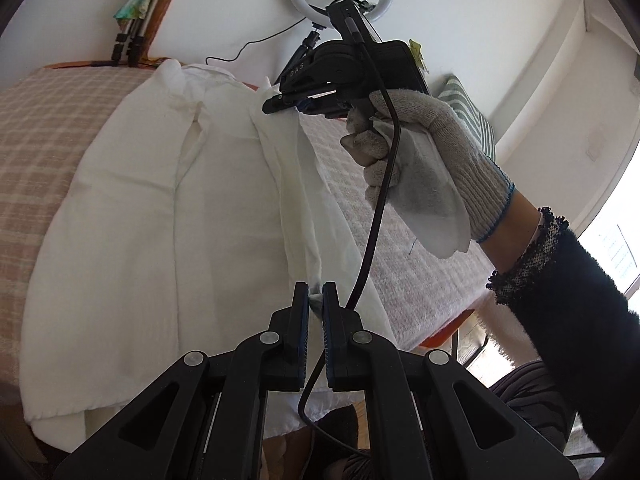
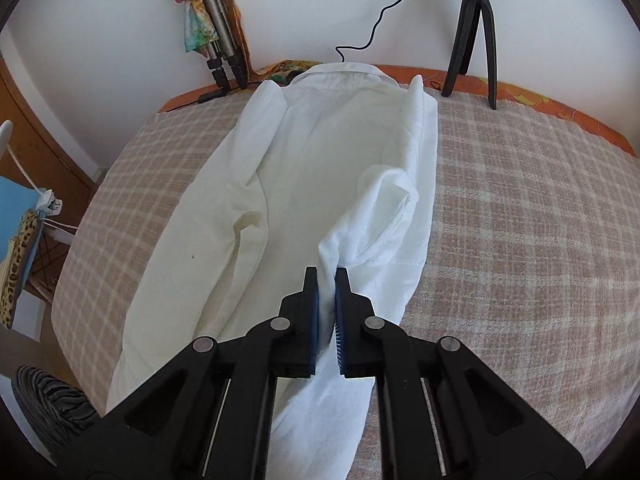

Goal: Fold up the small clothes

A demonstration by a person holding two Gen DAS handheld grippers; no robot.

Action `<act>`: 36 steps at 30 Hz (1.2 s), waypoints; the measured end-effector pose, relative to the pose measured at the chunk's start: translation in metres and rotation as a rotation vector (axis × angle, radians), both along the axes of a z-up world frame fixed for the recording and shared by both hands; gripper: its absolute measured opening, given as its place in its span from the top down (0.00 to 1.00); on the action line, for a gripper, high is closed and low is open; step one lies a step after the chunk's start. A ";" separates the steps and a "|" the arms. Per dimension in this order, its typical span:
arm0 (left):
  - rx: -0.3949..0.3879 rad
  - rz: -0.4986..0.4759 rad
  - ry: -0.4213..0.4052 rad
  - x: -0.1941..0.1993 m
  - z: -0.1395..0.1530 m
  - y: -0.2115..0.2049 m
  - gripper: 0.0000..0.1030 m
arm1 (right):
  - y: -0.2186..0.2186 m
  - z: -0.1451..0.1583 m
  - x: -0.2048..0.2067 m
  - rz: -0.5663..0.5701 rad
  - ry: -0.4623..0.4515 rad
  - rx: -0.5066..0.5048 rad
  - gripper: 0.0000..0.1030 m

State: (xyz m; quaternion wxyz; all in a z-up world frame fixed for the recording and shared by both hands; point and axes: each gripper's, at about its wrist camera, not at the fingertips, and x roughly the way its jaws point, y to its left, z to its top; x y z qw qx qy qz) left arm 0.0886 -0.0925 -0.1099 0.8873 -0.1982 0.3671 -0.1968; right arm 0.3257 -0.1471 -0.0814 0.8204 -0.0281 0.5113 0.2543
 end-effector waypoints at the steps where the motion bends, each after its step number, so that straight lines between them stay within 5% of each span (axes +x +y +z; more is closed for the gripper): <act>1: -0.001 0.009 0.004 0.000 -0.001 0.004 0.95 | 0.010 -0.003 -0.001 0.016 0.003 -0.008 0.92; 10: 0.019 0.051 0.040 -0.004 -0.011 0.027 0.95 | 0.073 -0.045 -0.011 0.120 0.015 -0.144 0.92; 14: 0.008 0.040 0.057 -0.003 -0.015 0.031 0.95 | 0.071 -0.047 -0.008 0.126 0.038 -0.118 0.89; 19: 0.027 -0.059 0.091 -0.010 -0.005 0.032 0.90 | 0.038 -0.017 -0.018 0.125 0.055 0.022 0.62; 26: 0.107 -0.117 0.018 -0.031 0.029 0.064 0.76 | -0.049 0.025 -0.077 -0.006 0.047 0.133 0.61; 29: 0.142 -0.084 0.004 -0.021 0.039 0.085 0.68 | -0.074 0.015 -0.112 -0.050 0.118 0.141 0.61; 36: 0.195 -0.052 0.064 0.018 0.020 0.103 0.68 | -0.079 -0.028 -0.163 -0.023 0.309 0.196 0.61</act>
